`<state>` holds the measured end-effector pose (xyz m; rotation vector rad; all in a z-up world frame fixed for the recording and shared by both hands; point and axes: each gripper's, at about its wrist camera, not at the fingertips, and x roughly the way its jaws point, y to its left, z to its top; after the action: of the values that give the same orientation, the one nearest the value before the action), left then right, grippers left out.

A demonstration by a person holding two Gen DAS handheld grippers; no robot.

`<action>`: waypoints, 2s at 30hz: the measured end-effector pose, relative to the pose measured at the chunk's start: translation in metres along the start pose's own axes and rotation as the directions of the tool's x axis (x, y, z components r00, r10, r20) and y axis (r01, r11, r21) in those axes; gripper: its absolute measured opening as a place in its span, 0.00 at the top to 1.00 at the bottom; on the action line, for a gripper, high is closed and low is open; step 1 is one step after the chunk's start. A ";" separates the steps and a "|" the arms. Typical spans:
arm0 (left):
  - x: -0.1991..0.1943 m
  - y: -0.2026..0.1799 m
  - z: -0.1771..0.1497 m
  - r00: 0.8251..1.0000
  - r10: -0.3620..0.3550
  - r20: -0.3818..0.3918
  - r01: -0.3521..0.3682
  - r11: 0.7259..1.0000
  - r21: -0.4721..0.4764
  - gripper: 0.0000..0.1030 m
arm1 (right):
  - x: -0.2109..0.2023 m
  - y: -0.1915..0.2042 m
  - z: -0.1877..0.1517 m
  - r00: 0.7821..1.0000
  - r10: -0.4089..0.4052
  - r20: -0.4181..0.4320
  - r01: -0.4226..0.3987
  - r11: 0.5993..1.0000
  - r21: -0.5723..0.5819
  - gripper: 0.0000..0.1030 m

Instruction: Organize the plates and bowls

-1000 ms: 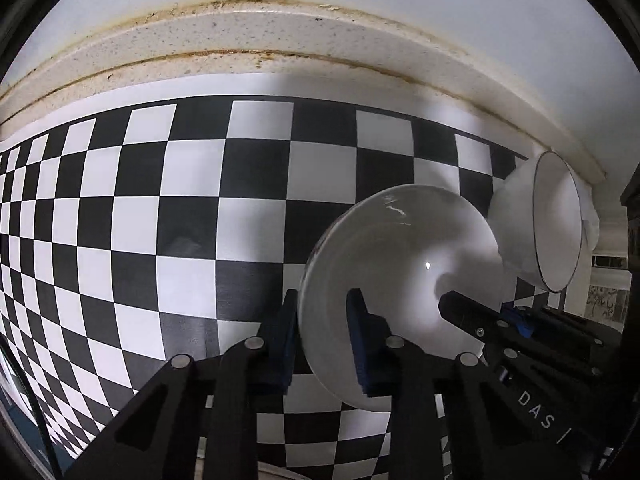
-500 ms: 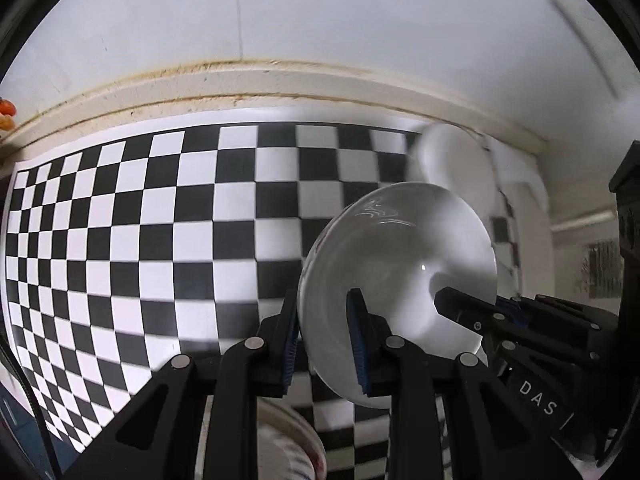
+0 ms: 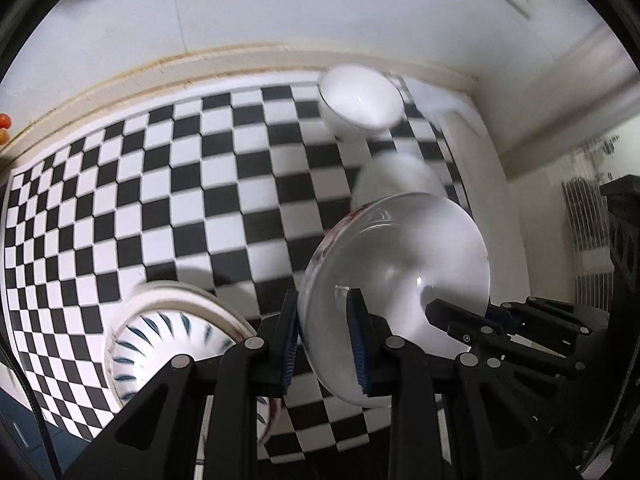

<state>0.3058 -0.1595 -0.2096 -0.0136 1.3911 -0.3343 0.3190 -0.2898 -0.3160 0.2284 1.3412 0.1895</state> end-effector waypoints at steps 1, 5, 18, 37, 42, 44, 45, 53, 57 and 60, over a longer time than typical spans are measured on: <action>0.005 -0.003 -0.004 1.000 0.001 -0.013 0.000 1.000 0.008 0.80 | 0.001 -0.005 -0.008 1.000 0.003 -0.006 -0.003 1.000 0.011 0.86; 0.029 -0.013 -0.019 0.998 0.006 -0.064 -0.004 1.000 0.028 0.80 | 0.013 -0.020 -0.029 1.000 0.003 -0.031 -0.002 0.999 0.040 0.86; 0.090 -0.022 -0.035 0.984 0.039 -0.176 -0.032 0.999 0.042 0.80 | 0.061 -0.057 -0.054 0.993 0.010 -0.116 0.001 0.996 0.094 0.86; 0.109 -0.018 -0.023 0.975 0.033 -0.220 -0.031 0.999 0.013 0.79 | 0.091 -0.074 -0.053 0.981 0.052 -0.186 -0.024 0.989 0.148 0.86; 0.069 -0.003 0.005 0.991 -0.016 -0.133 0.006 0.997 -0.071 0.75 | 0.048 -0.094 -0.040 0.994 0.070 -0.081 -0.053 0.979 0.197 0.84; 0.064 -0.001 0.021 0.993 -0.036 -0.109 0.026 0.995 -0.093 0.74 | 0.030 -0.104 -0.029 0.997 0.072 -0.028 -0.064 0.974 0.217 0.76; 0.065 0.000 0.030 0.994 -0.043 -0.103 0.033 0.994 -0.101 0.74 | 0.024 -0.108 -0.022 0.997 0.077 -0.009 -0.073 0.972 0.225 0.73; 0.105 -0.007 0.087 0.983 -0.115 -0.144 0.095 0.986 -0.137 0.74 | 0.037 -0.144 0.043 0.992 0.124 0.026 -0.126 0.950 0.286 0.58; 0.135 -0.016 0.101 0.974 -0.099 -0.206 0.077 0.991 -0.110 0.74 | 0.067 -0.155 0.056 0.989 0.146 -0.016 -0.133 0.937 0.324 0.58; 0.154 -0.021 0.103 0.966 -0.086 -0.244 0.066 0.994 -0.088 0.76 | 0.085 -0.158 0.063 0.987 0.156 -0.036 -0.135 0.932 0.337 0.58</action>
<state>0.4222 -0.2352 -0.3340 -0.0937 1.6547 -0.3537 0.4001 -0.4222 -0.4255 0.6149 1.4155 0.0922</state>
